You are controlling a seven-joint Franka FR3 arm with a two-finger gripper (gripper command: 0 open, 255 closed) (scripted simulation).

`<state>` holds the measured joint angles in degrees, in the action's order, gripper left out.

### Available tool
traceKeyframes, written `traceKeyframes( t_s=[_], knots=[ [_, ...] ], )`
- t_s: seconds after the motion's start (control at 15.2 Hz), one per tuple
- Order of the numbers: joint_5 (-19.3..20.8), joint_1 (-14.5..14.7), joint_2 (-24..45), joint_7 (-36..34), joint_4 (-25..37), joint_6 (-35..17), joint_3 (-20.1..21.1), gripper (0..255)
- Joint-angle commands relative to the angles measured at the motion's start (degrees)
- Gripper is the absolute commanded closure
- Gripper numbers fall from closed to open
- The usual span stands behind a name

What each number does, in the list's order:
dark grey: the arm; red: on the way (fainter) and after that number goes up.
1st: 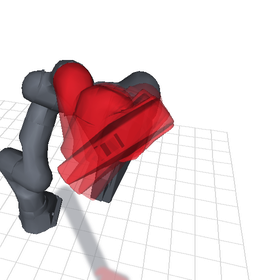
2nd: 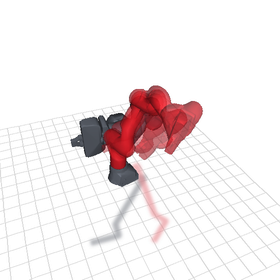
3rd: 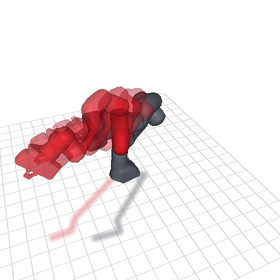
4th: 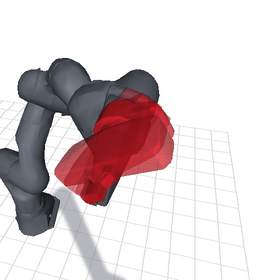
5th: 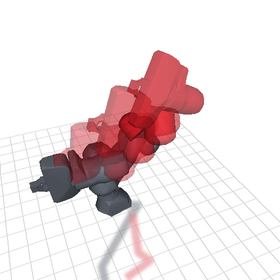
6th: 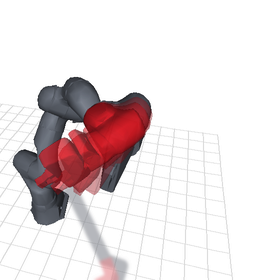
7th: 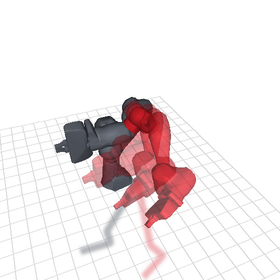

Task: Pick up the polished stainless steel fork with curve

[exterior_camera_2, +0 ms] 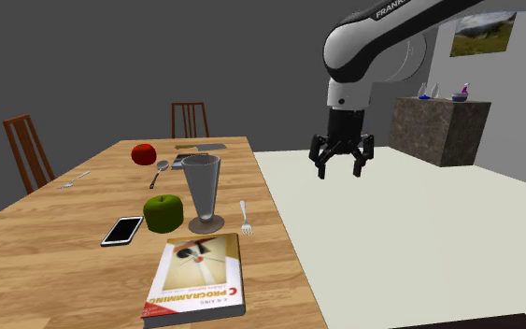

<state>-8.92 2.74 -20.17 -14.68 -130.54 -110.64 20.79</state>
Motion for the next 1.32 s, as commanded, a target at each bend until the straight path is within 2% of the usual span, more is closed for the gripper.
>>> traceKeyframes(
  t_s=[0.0, 0.33, 0.66, 0.92, 1.25],
  knots=[
    [0.7, 0.2, 4.0, -2.8, 1.5, -2.4, 2.1, 0],
    [4.8, 0.7, 14.9, -10.1, 7.1, -7.1, 6.3, 0],
    [11.3, 2.7, 26.7, -17.9, 14.7, -9.8, 8.4, 0],
    [16.8, 5.9, 36.5, -23.6, 22.2, -10.3, 8.4, 0],
    [22.3, 11.3, 48.5, -28.8, 33.8, -9.2, 6.7, 0]
  ],
)
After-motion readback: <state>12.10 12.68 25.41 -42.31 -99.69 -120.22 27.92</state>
